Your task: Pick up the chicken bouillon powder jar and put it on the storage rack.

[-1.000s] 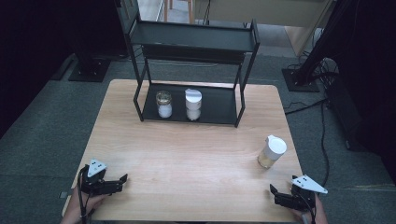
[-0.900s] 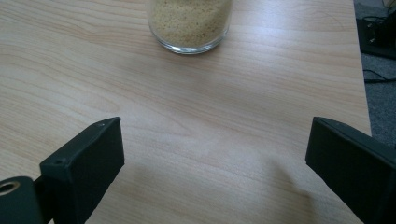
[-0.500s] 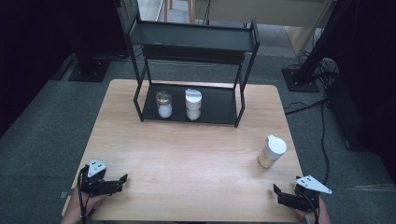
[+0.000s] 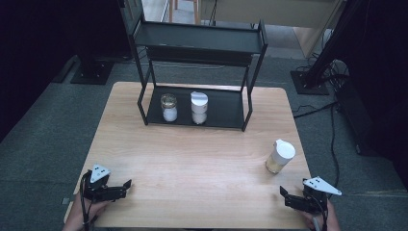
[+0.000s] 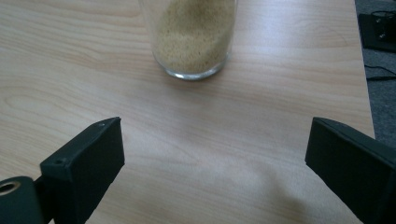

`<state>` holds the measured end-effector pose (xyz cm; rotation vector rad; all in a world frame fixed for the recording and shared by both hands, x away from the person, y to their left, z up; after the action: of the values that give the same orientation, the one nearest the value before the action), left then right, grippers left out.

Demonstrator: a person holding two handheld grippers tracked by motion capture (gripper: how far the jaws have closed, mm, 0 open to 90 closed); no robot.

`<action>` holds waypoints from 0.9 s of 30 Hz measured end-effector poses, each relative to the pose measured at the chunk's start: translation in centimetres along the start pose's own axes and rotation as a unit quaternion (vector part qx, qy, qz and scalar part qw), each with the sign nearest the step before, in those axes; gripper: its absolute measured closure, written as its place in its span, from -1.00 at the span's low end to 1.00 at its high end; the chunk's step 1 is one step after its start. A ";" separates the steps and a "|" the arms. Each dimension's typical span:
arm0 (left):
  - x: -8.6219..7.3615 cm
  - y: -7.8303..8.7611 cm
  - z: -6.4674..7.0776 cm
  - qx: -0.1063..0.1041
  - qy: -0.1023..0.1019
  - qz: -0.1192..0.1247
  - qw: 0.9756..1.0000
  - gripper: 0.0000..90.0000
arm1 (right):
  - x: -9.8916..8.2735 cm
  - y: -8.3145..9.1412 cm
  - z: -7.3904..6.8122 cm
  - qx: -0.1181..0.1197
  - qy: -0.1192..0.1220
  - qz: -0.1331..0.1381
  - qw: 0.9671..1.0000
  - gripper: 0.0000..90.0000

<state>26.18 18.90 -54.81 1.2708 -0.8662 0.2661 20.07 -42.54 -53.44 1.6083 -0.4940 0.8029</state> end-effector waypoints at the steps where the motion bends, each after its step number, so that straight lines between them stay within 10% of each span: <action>1: 0.0 0.0 0.0 0.000 -0.001 0.000 1.000 -0.96 | 0.2 0.0 0.0 0.000 -0.003 0.002 1.000 -0.91; 27: 0.0 0.0 0.0 -0.002 -0.001 0.000 1.000 -0.96 | 4.0 -1.6 -0.8 -0.015 0.016 0.001 1.000 -0.81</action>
<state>26.17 18.88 -54.80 1.2671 -0.8690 0.2626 23.69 -41.00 -51.55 1.5641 -0.4819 0.8178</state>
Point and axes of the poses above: each handheld gripper's, and its own axes: y roughly backward along the jaws, x roughly out of its top, z roughly to its right, the point moved 4 cm from there along -y, roughly forward along the jaws, and after that the axes turned 3 degrees about -z, right-handed, at the moved point
